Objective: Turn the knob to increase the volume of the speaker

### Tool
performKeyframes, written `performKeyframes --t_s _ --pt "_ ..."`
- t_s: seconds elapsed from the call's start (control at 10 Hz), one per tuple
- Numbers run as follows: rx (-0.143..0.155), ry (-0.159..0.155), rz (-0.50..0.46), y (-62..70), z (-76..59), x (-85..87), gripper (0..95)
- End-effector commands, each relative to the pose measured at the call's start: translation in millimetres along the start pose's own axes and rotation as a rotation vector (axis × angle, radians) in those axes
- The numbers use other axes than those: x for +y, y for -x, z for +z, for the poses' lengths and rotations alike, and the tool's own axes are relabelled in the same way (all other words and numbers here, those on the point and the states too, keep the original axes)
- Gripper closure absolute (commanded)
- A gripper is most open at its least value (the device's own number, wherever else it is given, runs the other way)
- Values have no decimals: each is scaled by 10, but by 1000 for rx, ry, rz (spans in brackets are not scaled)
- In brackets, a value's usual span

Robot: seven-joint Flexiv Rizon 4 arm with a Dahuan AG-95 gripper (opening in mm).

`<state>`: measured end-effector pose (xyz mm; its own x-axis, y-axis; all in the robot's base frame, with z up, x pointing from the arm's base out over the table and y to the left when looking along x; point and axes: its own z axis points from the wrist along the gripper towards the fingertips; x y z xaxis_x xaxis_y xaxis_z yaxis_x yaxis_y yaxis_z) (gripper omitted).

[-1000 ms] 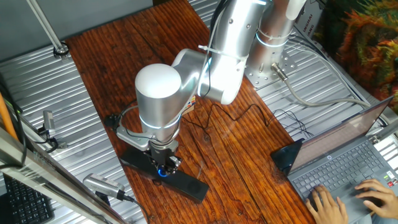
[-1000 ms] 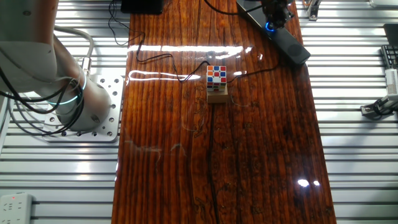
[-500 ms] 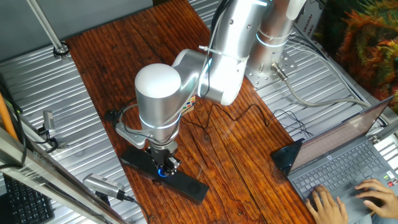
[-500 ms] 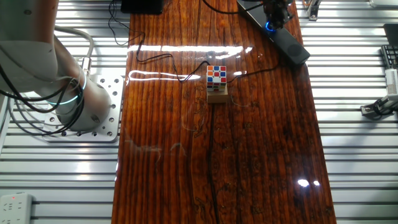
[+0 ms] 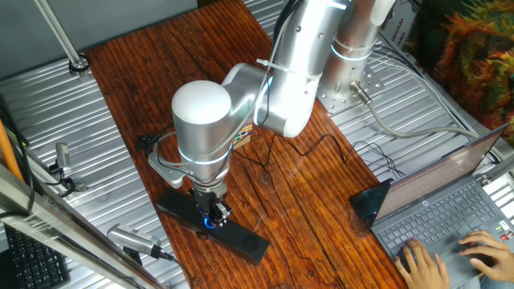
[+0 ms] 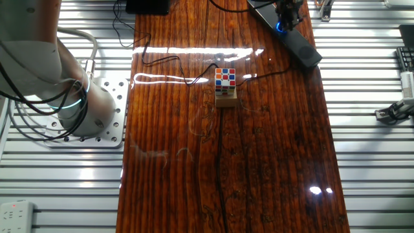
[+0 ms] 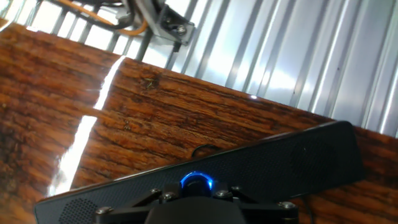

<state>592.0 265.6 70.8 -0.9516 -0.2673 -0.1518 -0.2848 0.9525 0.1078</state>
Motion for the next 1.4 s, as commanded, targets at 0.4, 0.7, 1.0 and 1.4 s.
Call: performKeyframes --t_s 0.4,0.7,1.0,1.4 --pt "0 14 119 -2 -2 1 950" --pt "-1 19 187 -2 -2 0 950" --pt "0 9 234 -2 -2 0 950" --pt "-1 5 279 -2 2 -1 950"
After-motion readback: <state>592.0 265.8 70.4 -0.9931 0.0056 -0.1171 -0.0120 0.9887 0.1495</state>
